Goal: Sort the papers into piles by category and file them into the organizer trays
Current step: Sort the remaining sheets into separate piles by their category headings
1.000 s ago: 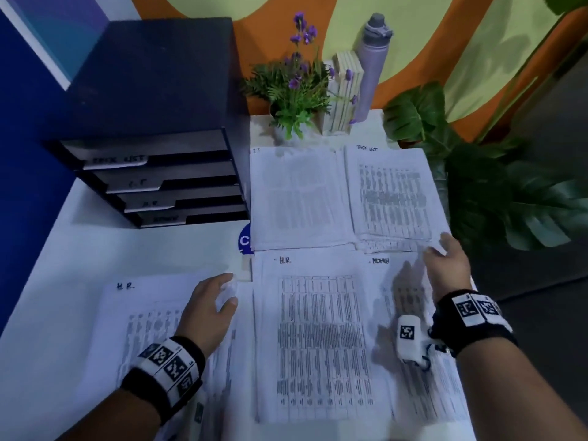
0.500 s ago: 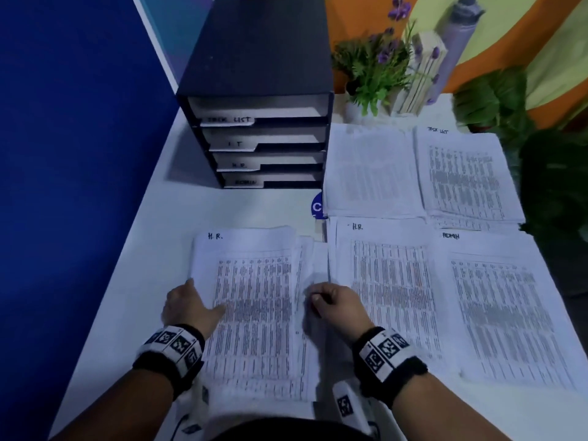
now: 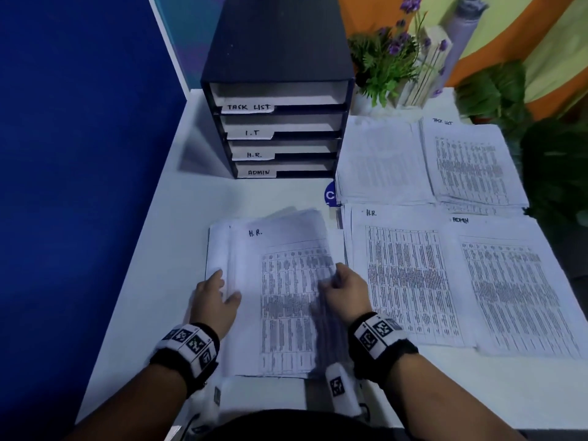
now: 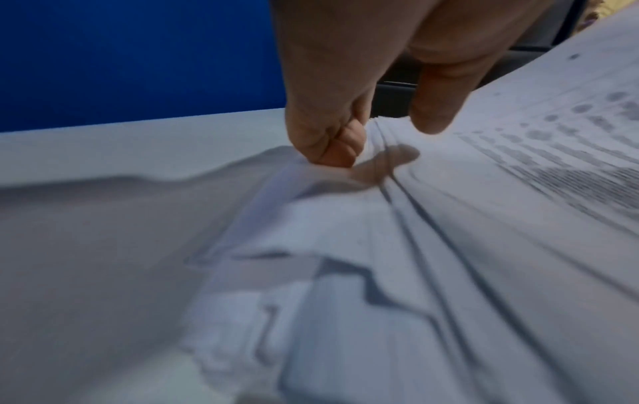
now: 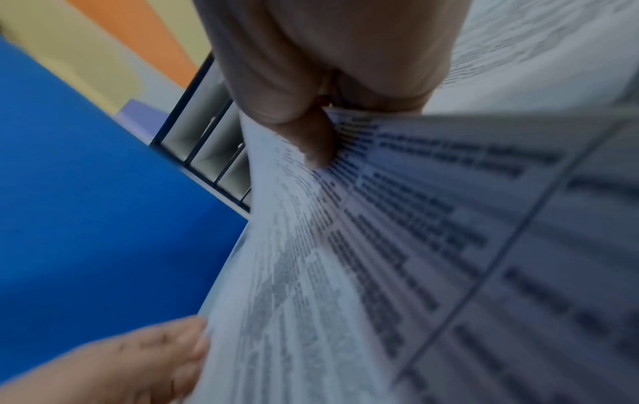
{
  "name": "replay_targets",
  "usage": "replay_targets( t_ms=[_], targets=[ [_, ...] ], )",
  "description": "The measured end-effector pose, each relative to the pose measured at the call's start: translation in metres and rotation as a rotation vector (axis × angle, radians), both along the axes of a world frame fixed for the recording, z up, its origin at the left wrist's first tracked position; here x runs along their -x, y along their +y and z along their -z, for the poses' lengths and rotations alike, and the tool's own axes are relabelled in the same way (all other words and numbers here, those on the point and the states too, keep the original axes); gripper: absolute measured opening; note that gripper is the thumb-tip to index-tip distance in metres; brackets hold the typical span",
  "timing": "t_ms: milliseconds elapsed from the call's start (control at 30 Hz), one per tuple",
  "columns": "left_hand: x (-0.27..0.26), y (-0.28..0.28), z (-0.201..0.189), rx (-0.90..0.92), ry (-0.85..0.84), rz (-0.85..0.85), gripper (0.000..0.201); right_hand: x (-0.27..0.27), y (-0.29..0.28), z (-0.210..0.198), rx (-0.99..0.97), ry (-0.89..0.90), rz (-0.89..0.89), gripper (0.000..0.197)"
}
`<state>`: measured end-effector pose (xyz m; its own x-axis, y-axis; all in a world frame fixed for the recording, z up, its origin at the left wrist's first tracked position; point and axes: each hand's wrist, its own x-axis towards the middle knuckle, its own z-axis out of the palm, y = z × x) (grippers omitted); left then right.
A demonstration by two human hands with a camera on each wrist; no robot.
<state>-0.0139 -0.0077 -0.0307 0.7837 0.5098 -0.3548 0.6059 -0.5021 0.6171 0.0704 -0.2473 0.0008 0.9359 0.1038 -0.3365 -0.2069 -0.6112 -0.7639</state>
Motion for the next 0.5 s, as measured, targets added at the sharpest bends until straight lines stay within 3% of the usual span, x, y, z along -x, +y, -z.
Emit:
replay_targets(
  t_ms=[100, 233, 300, 367, 500],
  targets=[
    [-0.005, 0.004, -0.006, 0.086, 0.017, -0.046, 0.044, 0.002, -0.012, -0.002, -0.283, 0.116, 0.173, 0.023],
    [-0.004, 0.011, -0.008, 0.48, 0.007, -0.087, 0.067, 0.002, -0.022, 0.005, -0.369, 0.179, 0.235, 0.015],
    [0.0, 0.014, -0.005, 0.483, -0.028, -0.057, 0.068, 0.002, -0.024, 0.012, -0.358, 0.182, 0.248, 0.014],
    [0.001, 0.012, -0.007, 0.423, -0.092, -0.077, 0.045, 0.003, -0.025, 0.014, -0.329, 0.149, 0.252, 0.015],
    [0.0, 0.007, -0.014, 0.346, -0.152, -0.16, 0.026, 0.005, -0.025, 0.014, -0.234, 0.07, 0.284, 0.039]
  ],
)
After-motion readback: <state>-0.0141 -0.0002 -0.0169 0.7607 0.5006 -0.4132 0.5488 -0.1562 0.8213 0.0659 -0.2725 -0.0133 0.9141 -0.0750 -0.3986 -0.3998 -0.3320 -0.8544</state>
